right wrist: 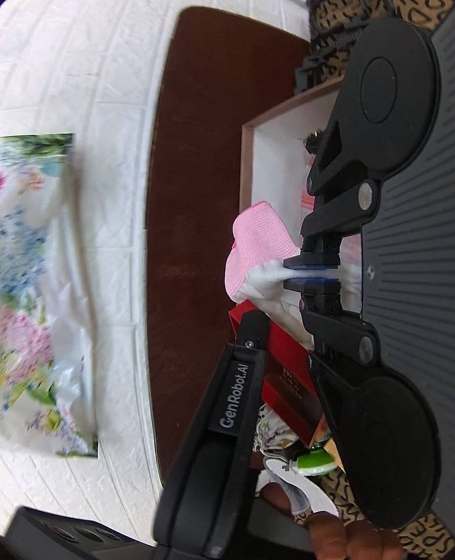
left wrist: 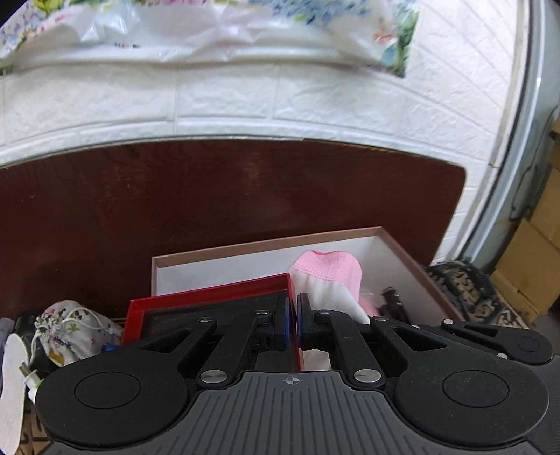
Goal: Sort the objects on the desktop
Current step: 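Lower glove and red tray into the box and open both grippers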
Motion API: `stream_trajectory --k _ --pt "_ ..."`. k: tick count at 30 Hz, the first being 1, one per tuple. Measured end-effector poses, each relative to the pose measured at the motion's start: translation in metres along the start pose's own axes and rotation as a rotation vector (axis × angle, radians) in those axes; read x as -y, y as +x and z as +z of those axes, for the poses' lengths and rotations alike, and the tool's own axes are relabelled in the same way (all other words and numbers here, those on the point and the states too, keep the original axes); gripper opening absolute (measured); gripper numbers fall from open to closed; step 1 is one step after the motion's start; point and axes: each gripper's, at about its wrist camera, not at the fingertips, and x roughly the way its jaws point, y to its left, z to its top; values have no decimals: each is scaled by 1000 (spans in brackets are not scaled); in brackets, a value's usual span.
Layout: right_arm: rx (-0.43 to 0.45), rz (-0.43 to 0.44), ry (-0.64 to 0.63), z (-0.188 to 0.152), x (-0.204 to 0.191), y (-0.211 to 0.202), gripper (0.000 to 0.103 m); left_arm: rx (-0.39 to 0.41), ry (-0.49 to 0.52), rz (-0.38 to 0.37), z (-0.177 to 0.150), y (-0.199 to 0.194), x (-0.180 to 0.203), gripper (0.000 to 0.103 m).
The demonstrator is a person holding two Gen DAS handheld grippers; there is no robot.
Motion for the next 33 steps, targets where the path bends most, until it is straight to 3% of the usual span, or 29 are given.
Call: stream_trajectory --k 6,13,17,21,22,23,24,25,26,27,28,29,31,33 --pt "-50 -22 -10 1 2 26 6 -30 -25 -27 -1 25 -7 0" --pt "-28 -77 -17 -5 16 15 6 -7 40 -101 4 25 29 0" --pt "-46 -100 -19 -7 22 15 6 -19 69 -67 4 34 38 0" --pt "-56 -106 -17 -8 22 18 6 -47 20 -45 -2 38 22 0" --pt "-58 -103 -15 -9 21 19 6 -50 12 -44 -3 38 19 6" --pt "-59 -103 -14 -9 21 20 6 -51 9 -51 -4 37 16 22" --pt "-65 -103 -13 -9 20 21 8 -48 5 -54 -6 34 15 31" --pt "-69 -107 -13 -9 19 22 10 -39 1 -53 -6 30 14 52" --pt "-70 -108 -20 -9 17 23 23 -19 -7 -64 -8 24 13 66" --pt "-66 -110 -27 -9 16 22 34 14 -15 -68 -9 17 12 86" --pt "-56 -117 -32 -11 14 20 59 47 -20 -58 -11 10 12 94" --pt "-40 -126 -39 -12 12 17 71 76 -20 -51 -13 3 12 94" --pt "-18 -138 -69 -15 7 11 75 88 -14 -48 -15 -8 13 95" --pt "-10 -147 -89 -15 2 6 88 87 -21 -34 -18 -19 12 98"
